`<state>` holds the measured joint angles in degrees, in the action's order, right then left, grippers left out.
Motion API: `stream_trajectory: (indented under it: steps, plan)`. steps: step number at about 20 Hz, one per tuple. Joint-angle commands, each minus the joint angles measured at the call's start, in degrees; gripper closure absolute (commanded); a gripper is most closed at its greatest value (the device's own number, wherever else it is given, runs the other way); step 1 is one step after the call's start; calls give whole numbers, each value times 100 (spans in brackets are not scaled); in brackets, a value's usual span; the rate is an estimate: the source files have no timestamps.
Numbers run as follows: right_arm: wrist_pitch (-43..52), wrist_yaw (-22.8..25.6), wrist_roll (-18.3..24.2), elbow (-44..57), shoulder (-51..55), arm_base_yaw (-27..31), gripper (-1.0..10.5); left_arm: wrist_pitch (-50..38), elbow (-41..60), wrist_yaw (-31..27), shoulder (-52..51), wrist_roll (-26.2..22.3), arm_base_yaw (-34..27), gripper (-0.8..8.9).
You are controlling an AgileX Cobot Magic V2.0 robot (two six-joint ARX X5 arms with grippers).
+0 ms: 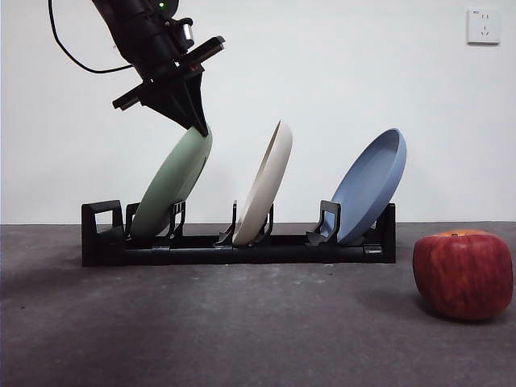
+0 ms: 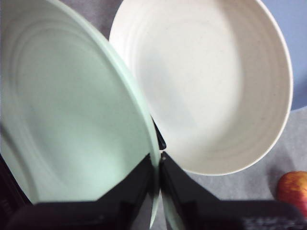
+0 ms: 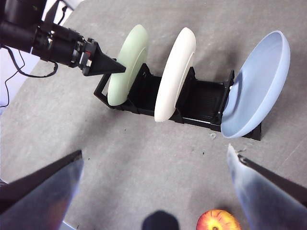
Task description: Take the green plate from the plate rack,put the plate on the table,take the apple from the table,put the apple in the plate
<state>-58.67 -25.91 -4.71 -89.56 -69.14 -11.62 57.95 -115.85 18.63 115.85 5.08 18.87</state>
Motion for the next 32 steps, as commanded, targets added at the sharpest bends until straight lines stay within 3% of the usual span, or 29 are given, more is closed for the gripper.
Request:
stream_trajectory:
  steps: [1, 5, 12, 16, 19, 22, 27, 30, 32]
  plan:
    - [37, 0, -20, -20, -13, -9, 445, 122, -302, -31, 72, -66, 37, 822]
    - [39, 0, -20, -20, -13, -9, 445, 590, -1445, -28, 72, -68, 177, 822]
    - [39, 0, -17, -20, -13, -7, 445, 1827, -4701, -57, -74, -341, 780, 822]
    - [28, 0, -17, -20, -13, -4, 445, 1869, -4706, -511, -1067, -619, 1471, 822]
    - [15, 0, -17, -20, -13, -4, 446, 1871, -3825, -1655, -2127, -833, 2391, 822]
    - [20, 0, 9, -20, -13, -4, 445, 1869, -2052, -2522, -3338, -713, 3501, 822]
    - [11, 0, 28, -20, -13, -4, 445, 1869, 1274, -3327, -4603, 553, 5086, 822]
    - [-15, 0, 26, -20, -13, -7, 446, 1742, 2568, -4127, -4548, 1137, 5392, 822]
    - [-72, -2, 24, -20, -13, -7, 446, 1207, 3204, -4288, -4308, 1246, 5399, 822]
